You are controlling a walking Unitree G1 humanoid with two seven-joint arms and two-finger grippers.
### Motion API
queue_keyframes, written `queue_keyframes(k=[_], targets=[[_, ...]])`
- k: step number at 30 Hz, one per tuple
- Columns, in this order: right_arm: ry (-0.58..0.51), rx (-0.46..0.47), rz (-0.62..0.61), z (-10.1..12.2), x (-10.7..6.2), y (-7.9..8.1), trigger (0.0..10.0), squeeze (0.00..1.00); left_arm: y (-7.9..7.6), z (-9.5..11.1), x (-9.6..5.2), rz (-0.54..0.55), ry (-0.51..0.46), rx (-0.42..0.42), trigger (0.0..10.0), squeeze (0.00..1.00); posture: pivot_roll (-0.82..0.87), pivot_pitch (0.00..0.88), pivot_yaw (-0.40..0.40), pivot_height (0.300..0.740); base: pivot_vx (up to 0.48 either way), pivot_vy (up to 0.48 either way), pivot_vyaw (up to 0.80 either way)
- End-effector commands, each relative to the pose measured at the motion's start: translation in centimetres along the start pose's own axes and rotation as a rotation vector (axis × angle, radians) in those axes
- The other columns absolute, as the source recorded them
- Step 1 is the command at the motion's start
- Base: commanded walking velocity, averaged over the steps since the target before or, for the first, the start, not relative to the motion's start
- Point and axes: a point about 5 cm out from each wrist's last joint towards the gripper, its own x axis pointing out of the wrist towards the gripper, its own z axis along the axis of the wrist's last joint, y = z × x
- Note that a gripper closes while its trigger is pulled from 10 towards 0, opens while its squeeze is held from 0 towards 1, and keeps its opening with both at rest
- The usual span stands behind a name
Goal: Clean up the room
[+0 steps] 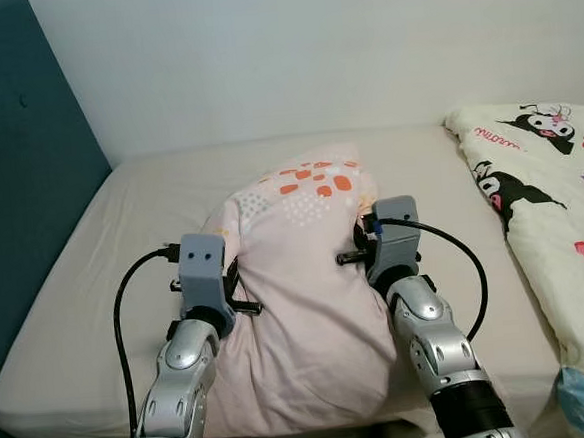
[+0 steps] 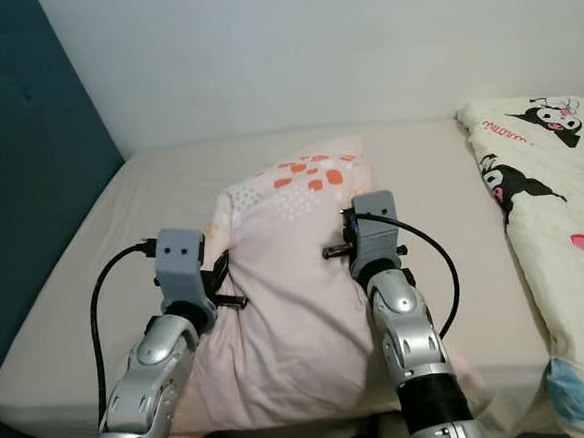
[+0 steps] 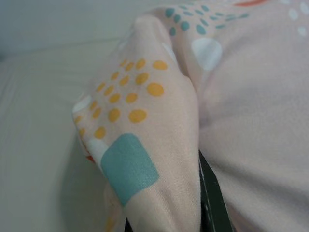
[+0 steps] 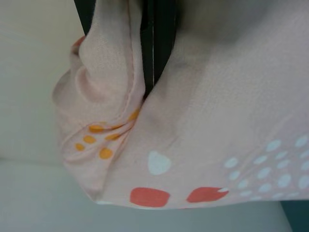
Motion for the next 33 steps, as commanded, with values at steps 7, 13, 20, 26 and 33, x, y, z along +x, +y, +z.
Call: queue_keyframes(k=[7, 13, 20, 26, 33], targets=[[-0.079, -0.034, 0.039, 1.3, 0.1, 1.1, 10.0, 0.0, -0.4, 1.5, -0.1, -0.014, -0.099, 0.06, 10.0, 0.0, 0.04, 0.021, -0.005, 0.672, 0.0, 0.0, 0.0], [-0.076, -0.04, 0.045, 1.2, 0.0, 1.2, 10.0, 0.0, -0.3, 1.2, -0.3, 0.002, -0.085, 0.065, 10.0, 0.0, 0.04, 0.022, -0.011, 0.692, 0.0, 0.0, 0.0], [-0.074, -0.048, 0.068, 1.1, 0.0, 1.8, 10.0, 0.0, 0.3, 1.2, -0.6, 0.039, -0.082, 0.034, 10.0, 0.0, 0.05, 0.022, -0.016, 0.737, 0.0, 0.0, 0.0], [-0.074, -0.051, 0.072, 1.1, 0.1, 1.9, 10.0, 0.0, 0.5, 1.1, -0.9, 0.052, -0.091, 0.047, 10.0, 0.0, 0.05, 0.014, -0.017, 0.74, 0.0, 0.0, 0.0], [-0.029, 0.011, 0.057, 0.2, 0.0, 2.0, 10.0, 0.0, 1.1, 0.7, -1.1, 0.08, -0.084, 0.038, 10.0, 0.0, 0.05, 0.006, -0.019, 0.74, 0.0, 0.0, 0.0]])
